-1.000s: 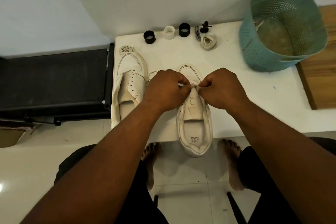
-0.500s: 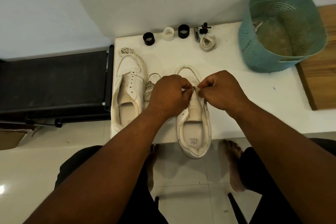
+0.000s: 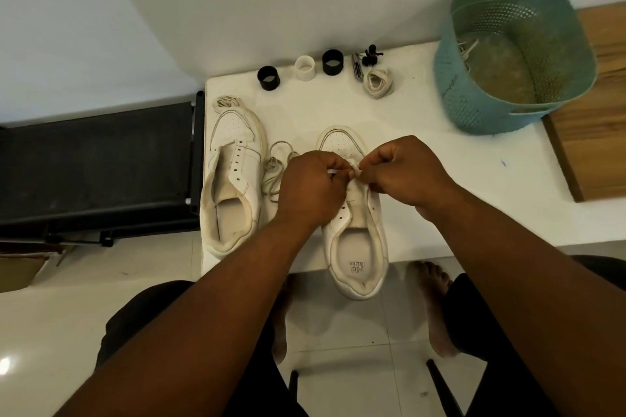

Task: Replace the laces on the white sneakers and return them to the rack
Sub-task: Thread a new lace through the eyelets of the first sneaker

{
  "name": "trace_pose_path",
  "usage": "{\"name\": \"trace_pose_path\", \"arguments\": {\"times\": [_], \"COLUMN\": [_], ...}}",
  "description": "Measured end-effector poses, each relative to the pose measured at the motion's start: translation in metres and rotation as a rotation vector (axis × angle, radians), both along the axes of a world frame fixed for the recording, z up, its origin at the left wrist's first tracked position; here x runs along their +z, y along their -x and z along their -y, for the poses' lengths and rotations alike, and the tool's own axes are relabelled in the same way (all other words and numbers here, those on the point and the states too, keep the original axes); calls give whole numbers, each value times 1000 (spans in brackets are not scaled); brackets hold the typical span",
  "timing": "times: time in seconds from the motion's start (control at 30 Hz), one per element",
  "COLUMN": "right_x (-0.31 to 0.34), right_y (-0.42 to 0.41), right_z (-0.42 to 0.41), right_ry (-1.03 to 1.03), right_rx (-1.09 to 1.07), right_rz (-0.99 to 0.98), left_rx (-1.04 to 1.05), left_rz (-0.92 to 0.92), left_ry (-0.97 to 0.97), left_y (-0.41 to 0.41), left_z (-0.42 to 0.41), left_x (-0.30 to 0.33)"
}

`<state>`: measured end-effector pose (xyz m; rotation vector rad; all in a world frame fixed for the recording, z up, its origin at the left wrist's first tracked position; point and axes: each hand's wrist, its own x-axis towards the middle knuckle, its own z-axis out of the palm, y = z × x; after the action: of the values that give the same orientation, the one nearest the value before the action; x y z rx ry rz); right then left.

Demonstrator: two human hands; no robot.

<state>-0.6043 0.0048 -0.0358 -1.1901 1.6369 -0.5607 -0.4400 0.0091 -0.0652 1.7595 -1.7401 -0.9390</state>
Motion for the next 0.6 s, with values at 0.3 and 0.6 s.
{"name": "trace_pose_path", "arguments": {"times": [0.3,0.6], "right_x": [-11,29], "right_y": [-7,17], "right_z": [-1,15], "right_ry": [86,161], "right_rx": [-44,-360], "right_rz": [-53,636], "left_rx": [-40,-143], "left_rz": [62,234], "left_ry": [142,126], "left_y": [-9,-18], "left_z": [5,9], "left_x": [6,5]}}
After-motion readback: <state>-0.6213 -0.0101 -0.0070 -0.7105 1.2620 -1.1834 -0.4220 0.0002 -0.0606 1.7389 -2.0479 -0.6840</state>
